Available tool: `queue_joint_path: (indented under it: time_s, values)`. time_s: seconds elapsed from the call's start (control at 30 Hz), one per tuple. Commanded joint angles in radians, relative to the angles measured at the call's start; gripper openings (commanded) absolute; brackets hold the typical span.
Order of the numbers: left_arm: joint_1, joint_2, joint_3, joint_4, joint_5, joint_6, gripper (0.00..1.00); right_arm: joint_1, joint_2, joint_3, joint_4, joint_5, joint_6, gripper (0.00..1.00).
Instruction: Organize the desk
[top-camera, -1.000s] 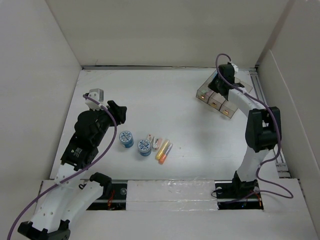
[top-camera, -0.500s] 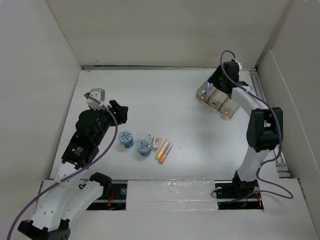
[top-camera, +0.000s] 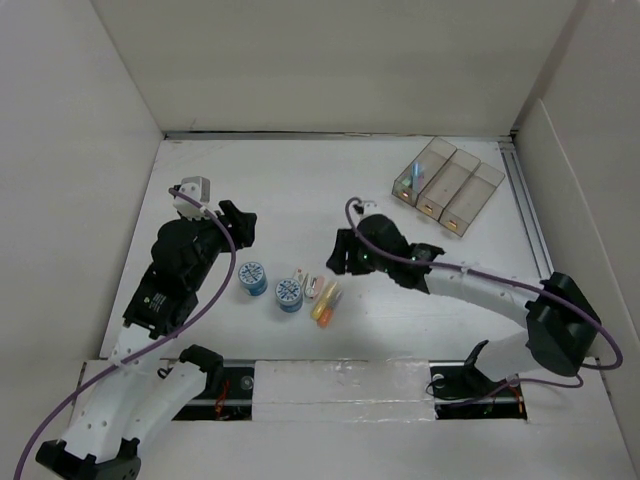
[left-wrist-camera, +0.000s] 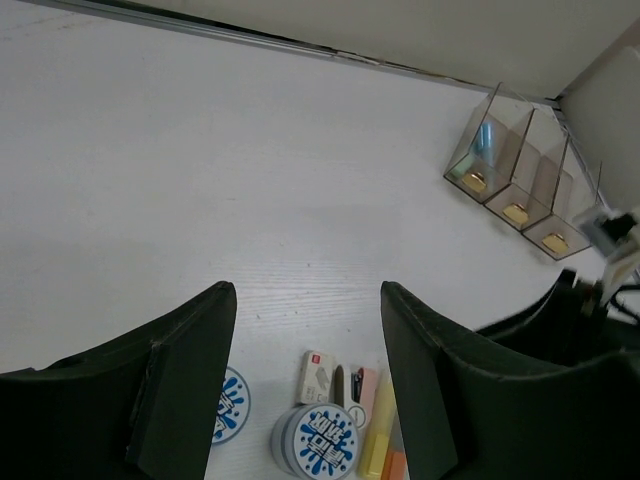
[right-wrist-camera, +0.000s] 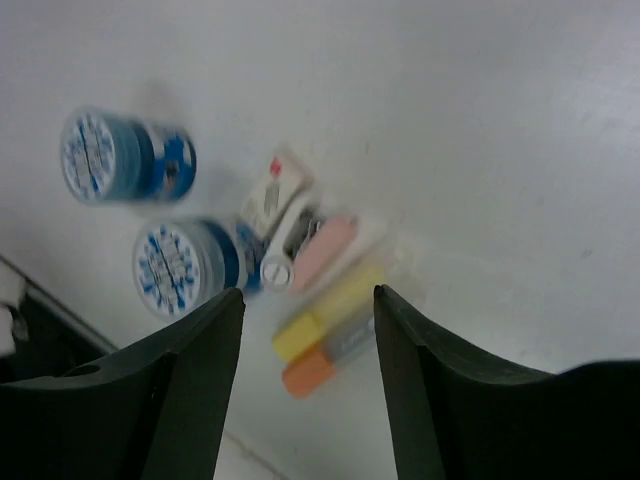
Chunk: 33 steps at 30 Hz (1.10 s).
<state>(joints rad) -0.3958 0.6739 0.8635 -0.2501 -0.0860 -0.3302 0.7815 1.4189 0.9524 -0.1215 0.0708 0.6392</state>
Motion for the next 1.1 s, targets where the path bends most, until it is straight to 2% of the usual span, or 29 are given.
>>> queue_joint_path:
  time_s: [0.0, 0.03, 0.1, 0.23, 0.7, 0.8, 0.93, 1.07]
  values:
    - [0.005, -0.014, 0.000, 0.046, 0.012, 0.007, 0.55, 0.117, -0.025, -0.062, -0.108, 0.057, 0.057, 0.62]
    - [0.005, -0.016, -0.003, 0.046, 0.011, 0.006, 0.55, 0.142, -0.018, -0.064, -0.121, 0.067, 0.077, 0.67]
    - [0.005, -0.016, -0.001, 0.046, 0.011, 0.006, 0.55, 0.200, -0.005, -0.072, -0.144, 0.081, 0.120, 0.67]
    - [0.005, -0.022, -0.004, 0.046, 0.014, 0.005, 0.55, 0.240, 0.061, -0.069, -0.155, 0.083, 0.154, 0.62]
    - [0.005, -0.036, -0.004, 0.049, 0.026, 0.005, 0.55, 0.268, 0.224, -0.021, -0.122, 0.096, 0.168, 0.59]
    - [0.005, -0.036, -0.007, 0.049, 0.029, 0.002, 0.55, 0.268, 0.247, 0.005, -0.154, 0.159, 0.171, 0.58]
    - [0.005, -0.034, -0.004, 0.051, 0.031, 0.003, 0.55, 0.268, 0.279, 0.016, -0.262, 0.302, 0.175, 0.48]
    - [0.005, -0.036, -0.004, 0.051, 0.034, 0.003, 0.55, 0.246, 0.230, -0.049, -0.279, 0.317, 0.198, 0.49]
